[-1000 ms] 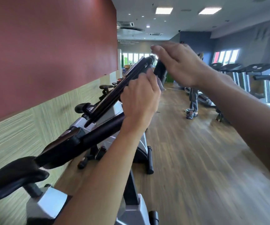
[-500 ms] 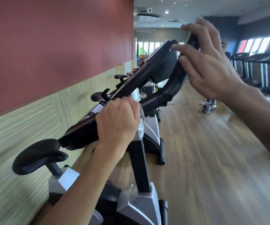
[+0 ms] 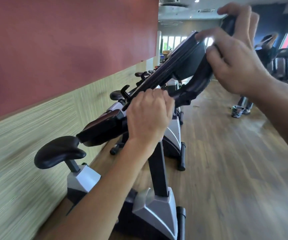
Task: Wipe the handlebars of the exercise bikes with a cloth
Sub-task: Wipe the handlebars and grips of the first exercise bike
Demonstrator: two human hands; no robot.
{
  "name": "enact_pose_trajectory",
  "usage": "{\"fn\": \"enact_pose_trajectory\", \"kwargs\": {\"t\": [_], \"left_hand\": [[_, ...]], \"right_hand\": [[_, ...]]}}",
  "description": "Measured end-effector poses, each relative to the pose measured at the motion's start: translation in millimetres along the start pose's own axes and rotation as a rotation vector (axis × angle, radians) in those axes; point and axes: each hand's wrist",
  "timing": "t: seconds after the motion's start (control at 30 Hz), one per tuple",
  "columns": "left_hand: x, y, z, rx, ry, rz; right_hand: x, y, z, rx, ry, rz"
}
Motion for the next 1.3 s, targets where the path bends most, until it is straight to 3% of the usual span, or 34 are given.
{"fn": "enact_pose_trajectory", "kwargs": {"t": [0.17, 0.27, 0.47, 0.6, 0.7, 0.83, 1.03, 1.13, 1.3], "left_hand": [[29, 14, -33, 0.035, -0.022, 0.107], [-2, 4, -3, -0.039, 0.14, 0.033], [-72, -14, 82, -0.104, 0.215, -0.095], [-42, -11, 47, -0.065, 0.015, -0.109], [-14, -6, 17, -0.027, -0.01, -0.091], [-17, 1, 21, 0.013, 0.149, -0.113], [-88, -8, 129, -0.008, 0.39, -0.403], [-84, -8, 147, -0.016, 0.255, -0.393], [-56, -5, 73, 0.037, 0.037, -0.228]], "right_hand": [[-1, 0, 2, -0.003, -0.013, 0.082], [-5, 5, 3, 0.076, -0.001, 0.106], [-13, 12, 9, 0.064, 0.002, 0.201], [-20, 13, 9, 0.084, -0.008, 0.235], [-20, 14, 9, 0.198, -0.116, 0.289], [-22, 27, 9, 0.285, -0.21, 0.36], [-23, 42, 15, 0.336, -0.306, 0.51], [-22, 41, 8, 0.326, -0.315, 0.481], [-17, 38, 6, 0.266, -0.288, 0.455]]}}
Point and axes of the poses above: each hand's wrist, its own z-axis towards the middle knuckle, its own y-axis out of the back of the hand, x = y × z, and after that the axes turned 13 degrees about -y, right-handed
